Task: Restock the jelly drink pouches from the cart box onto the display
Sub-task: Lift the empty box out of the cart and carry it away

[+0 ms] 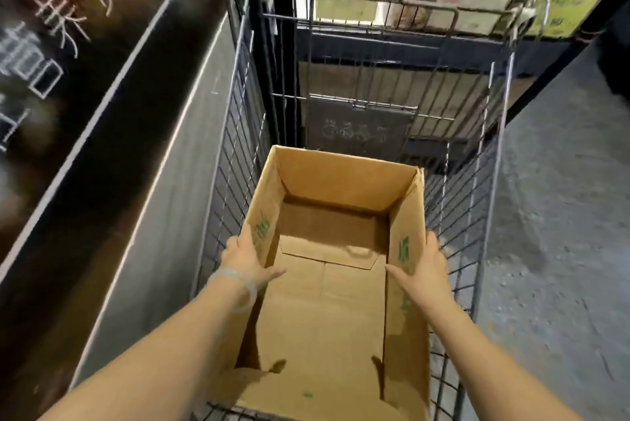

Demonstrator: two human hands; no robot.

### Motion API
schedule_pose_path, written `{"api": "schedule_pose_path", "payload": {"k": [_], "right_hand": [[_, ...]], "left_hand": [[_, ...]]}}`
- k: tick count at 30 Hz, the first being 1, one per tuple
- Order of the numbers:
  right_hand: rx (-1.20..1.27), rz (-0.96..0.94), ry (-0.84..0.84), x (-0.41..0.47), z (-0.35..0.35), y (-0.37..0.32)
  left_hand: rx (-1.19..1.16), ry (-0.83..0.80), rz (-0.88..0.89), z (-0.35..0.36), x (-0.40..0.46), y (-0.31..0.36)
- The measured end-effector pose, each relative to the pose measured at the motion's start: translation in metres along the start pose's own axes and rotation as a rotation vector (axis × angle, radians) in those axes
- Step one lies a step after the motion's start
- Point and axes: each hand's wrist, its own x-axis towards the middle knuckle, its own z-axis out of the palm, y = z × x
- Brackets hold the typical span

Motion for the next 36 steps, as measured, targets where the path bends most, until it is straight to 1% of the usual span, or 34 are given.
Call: {"api": "schedule_pose_path", "payload": {"k": [1, 3, 6, 10, 14, 17, 20, 24, 26, 30, 36], "right_hand": [[0.033, 0.001, -0.015, 0.001, 0.003, 0.005], [0.017, 0.006, -0.037, -0.004, 0.007, 0.013], [-0.046, 0.017, -0.014, -0.008, 0.013, 0.018], [-0.108, 0.083, 0.003, -0.006, 0.018, 0.019], [-0.081, 0.137, -0.009, -0.006, 0.015, 0.011], [-0.076, 0.134, -0.012, -0.004, 0.004, 0.002], [-0.087, 0.084, -0.013, -0.008, -0.018, -0.014], [-0.101, 0.015, 0.031, -0.02, -0.059, -0.043], [-0.13, -0.016, 0.072, -0.03, -0.08, -0.059], [-0.103, -0.097, 0.166, -0.062, -0.124, -0.083], [-0.02, -0.2, 0.356, -0.145, -0.194, -0.109]], "left_hand": [[-0.032, -0.014, 0.003, 0.002, 0.005, -0.003], [-0.047, -0.029, 0.022, 0.004, 0.01, -0.01], [-0.088, 0.06, 0.0, 0.007, 0.012, -0.016], [-0.052, 0.102, -0.025, 0.011, 0.016, -0.011], [-0.002, 0.131, 0.002, 0.006, 0.015, -0.005], [0.069, 0.151, 0.026, -0.003, 0.01, 0.001], [0.045, 0.174, 0.053, -0.022, -0.001, 0.009], [0.01, 0.241, 0.097, -0.059, -0.028, 0.023], [-0.026, 0.259, 0.12, -0.08, -0.044, 0.03], [-0.03, 0.282, 0.206, -0.127, -0.082, 0.041], [-0.037, 0.39, 0.352, -0.193, -0.162, 0.054]]}}
